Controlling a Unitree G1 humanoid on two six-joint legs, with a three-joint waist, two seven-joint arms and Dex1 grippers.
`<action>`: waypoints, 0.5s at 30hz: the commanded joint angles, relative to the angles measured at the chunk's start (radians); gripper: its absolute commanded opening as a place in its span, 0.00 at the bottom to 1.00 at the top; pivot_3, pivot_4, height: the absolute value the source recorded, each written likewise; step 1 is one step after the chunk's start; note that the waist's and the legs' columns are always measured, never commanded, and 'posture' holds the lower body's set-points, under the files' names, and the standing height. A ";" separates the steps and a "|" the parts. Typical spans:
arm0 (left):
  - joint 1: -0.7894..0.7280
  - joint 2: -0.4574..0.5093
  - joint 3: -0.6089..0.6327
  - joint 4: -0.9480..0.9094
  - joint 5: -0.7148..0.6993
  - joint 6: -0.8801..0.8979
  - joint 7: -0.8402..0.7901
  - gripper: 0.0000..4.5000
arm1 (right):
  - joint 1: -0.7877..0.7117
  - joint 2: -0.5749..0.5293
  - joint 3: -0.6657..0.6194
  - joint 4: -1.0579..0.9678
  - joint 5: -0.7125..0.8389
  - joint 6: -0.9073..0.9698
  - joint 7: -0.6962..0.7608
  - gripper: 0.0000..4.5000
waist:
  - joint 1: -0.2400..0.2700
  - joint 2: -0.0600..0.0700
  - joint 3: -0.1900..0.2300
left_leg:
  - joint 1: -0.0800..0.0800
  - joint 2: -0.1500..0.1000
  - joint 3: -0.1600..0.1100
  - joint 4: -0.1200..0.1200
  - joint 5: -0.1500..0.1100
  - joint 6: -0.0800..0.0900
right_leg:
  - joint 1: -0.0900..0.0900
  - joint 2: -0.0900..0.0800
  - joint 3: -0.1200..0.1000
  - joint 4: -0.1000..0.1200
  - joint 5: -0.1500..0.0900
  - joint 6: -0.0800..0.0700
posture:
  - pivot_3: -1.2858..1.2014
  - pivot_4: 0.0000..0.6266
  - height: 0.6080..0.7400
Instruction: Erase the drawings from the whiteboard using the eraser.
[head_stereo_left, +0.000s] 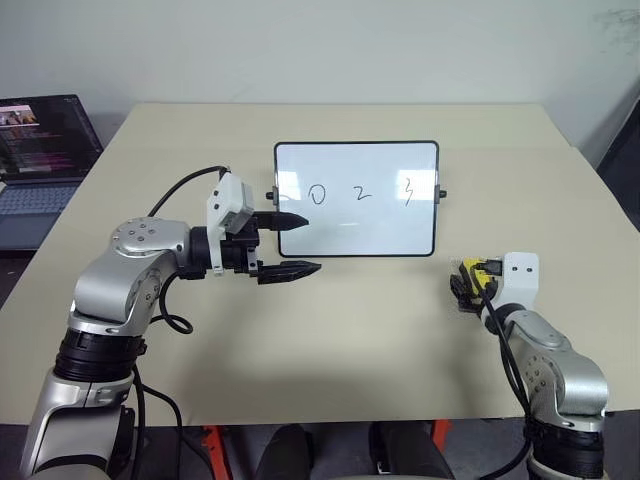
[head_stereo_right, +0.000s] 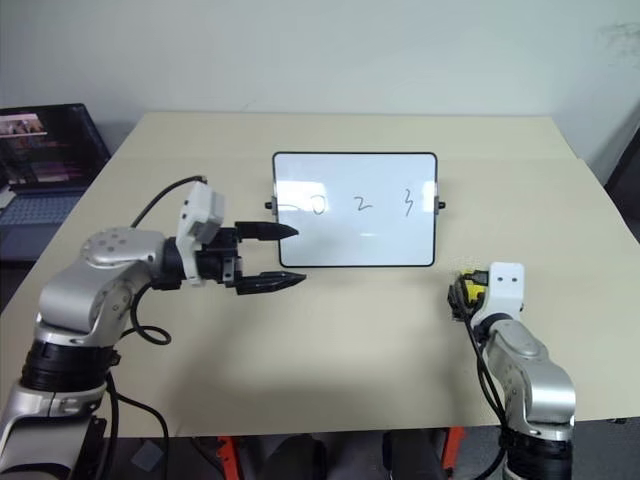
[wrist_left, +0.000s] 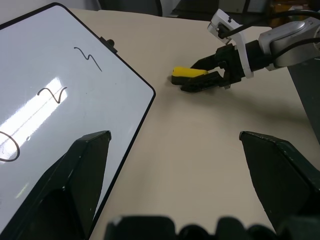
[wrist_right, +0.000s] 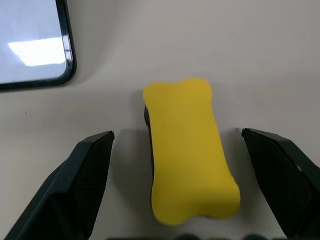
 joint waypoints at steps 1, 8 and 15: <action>-0.009 0.008 0.014 -0.020 -0.003 -0.009 -0.003 1.00 | -0.027 -0.019 -0.030 0.011 -0.005 -0.038 0.006 0.99 | 0.000 0.000 0.000 | 0.000 0.000 0.000 0.000 0.000 0.000 | 0.000 0.000 0.000 0.000 0.000 0.000 | 0.52 0.24 1.00; -0.011 0.013 0.017 -0.024 -0.003 -0.005 -0.002 1.00 | -0.051 -0.024 -0.049 0.045 0.003 -0.049 0.003 0.99 | 0.000 0.000 0.000 | 0.000 0.000 0.000 0.000 0.000 0.000 | 0.000 0.000 0.000 0.000 0.000 0.000 | 0.52 0.24 1.00; -0.015 0.012 0.017 -0.022 -0.001 -0.005 0.001 1.00 | -0.053 -0.009 -0.046 0.036 0.007 -0.041 -0.007 0.99 | 0.000 0.000 0.000 | 0.000 0.000 0.000 0.000 0.000 0.000 | 0.000 0.000 0.000 0.000 0.000 0.000 | 0.52 0.24 1.00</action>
